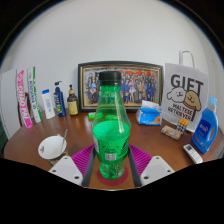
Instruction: Pour water
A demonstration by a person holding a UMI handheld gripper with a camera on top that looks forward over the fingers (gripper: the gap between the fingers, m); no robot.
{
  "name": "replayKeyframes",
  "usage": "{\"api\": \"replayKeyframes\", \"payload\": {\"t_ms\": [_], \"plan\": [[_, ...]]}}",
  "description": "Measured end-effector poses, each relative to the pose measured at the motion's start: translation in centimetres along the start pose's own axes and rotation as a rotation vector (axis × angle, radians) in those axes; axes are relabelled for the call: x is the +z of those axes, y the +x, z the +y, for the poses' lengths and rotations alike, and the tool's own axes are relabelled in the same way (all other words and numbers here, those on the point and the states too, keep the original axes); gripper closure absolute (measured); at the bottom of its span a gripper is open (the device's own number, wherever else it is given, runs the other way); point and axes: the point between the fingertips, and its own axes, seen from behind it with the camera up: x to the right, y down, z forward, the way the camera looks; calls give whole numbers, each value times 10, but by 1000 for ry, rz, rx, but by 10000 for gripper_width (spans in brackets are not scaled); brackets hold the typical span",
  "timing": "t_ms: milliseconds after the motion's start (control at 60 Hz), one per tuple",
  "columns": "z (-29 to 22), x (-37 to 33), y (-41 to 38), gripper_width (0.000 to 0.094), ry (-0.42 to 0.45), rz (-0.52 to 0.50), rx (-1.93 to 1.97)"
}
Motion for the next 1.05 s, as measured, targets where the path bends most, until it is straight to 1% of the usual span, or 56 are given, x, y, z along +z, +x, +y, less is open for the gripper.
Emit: {"api": "replayKeyframes", "payload": {"t_ms": [50, 83, 133, 200, 350, 550, 767, 933, 1050], "plan": [[2, -5, 2, 165, -32, 7, 11], [3, -10, 5, 69, -48, 21, 13], [3, -22, 9, 102, -75, 48, 18], [0, -45, 11, 84, -107, 73, 25], [-5, -115, -4, 80, -191, 113, -39], [-8, -211, -48, 85, -247, 108, -39], [-13, -266, -66, 81, -236, 156, -42], [-20, -279, -63, 85, -220, 200, -49], [-27, -281, -67, 81, -201, 200, -65]]}}
